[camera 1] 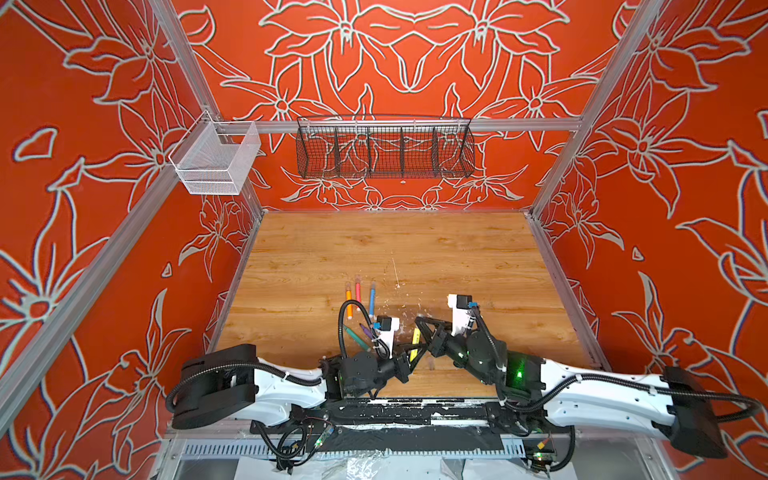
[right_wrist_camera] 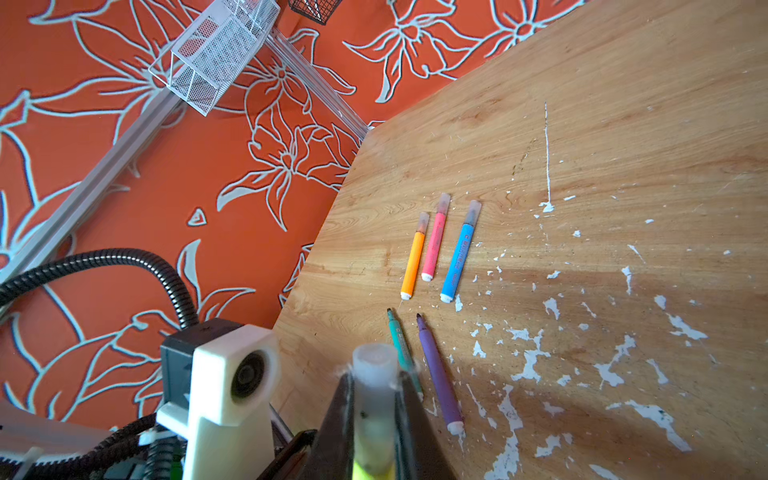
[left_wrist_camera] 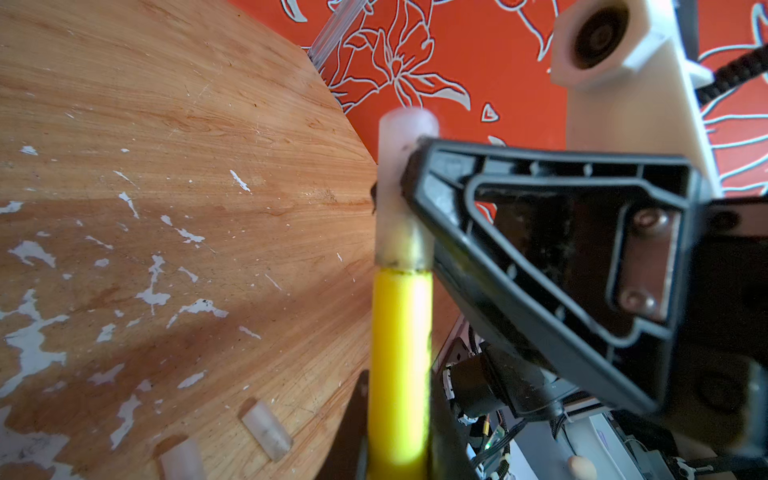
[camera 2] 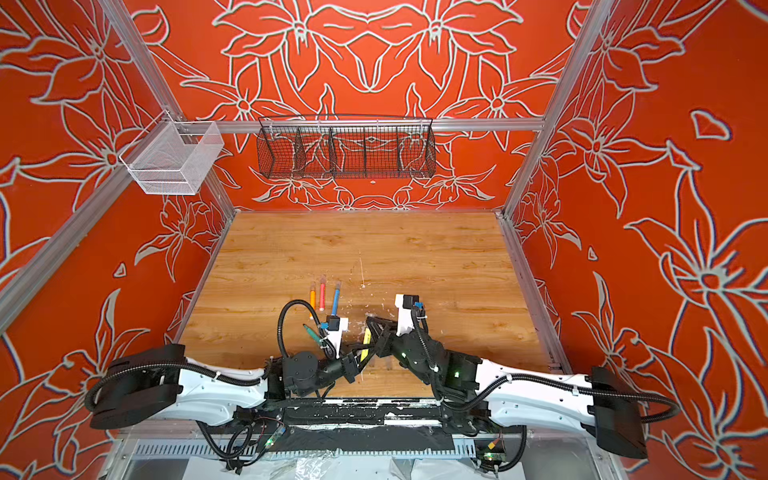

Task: Insert the pens into the pen caps
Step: 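Press the clear cap down onto the yellow marker with the right gripper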

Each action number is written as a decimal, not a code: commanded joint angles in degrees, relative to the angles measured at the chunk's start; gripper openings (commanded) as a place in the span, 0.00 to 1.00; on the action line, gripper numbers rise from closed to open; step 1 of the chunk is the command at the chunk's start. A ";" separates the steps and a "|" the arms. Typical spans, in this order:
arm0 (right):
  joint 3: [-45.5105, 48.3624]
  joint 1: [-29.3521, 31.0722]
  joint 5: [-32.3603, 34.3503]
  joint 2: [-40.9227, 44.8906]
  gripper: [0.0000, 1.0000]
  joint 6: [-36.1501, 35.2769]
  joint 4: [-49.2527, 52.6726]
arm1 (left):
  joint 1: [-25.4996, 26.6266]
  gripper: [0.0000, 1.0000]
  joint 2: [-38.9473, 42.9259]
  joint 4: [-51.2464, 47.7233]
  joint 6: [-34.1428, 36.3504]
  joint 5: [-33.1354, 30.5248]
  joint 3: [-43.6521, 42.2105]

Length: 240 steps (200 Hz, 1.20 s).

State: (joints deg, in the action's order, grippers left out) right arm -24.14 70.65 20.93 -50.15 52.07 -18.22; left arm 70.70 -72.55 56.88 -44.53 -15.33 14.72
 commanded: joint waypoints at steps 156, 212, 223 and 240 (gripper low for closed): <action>-13.60 0.76 9.93 12.41 0.59 -8.02 28.05 | -1.32 0.00 2.88 -15.90 7.37 -4.31 7.53; -16.03 -4.94 3.00 4.26 0.58 -5.98 26.60 | -1.25 0.00 1.96 -14.02 9.32 -1.95 7.69; -16.18 -6.99 -0.10 2.67 0.58 -5.34 25.83 | -1.26 0.00 1.85 -13.54 9.68 -1.31 7.70; -16.29 -10.32 -4.48 0.59 0.56 -4.68 25.05 | -1.25 0.00 1.63 -12.64 10.16 -0.58 7.52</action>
State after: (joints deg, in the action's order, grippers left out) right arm -38.74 63.77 23.59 -47.70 45.76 7.88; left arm 69.58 -70.54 41.25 -35.86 -17.39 21.32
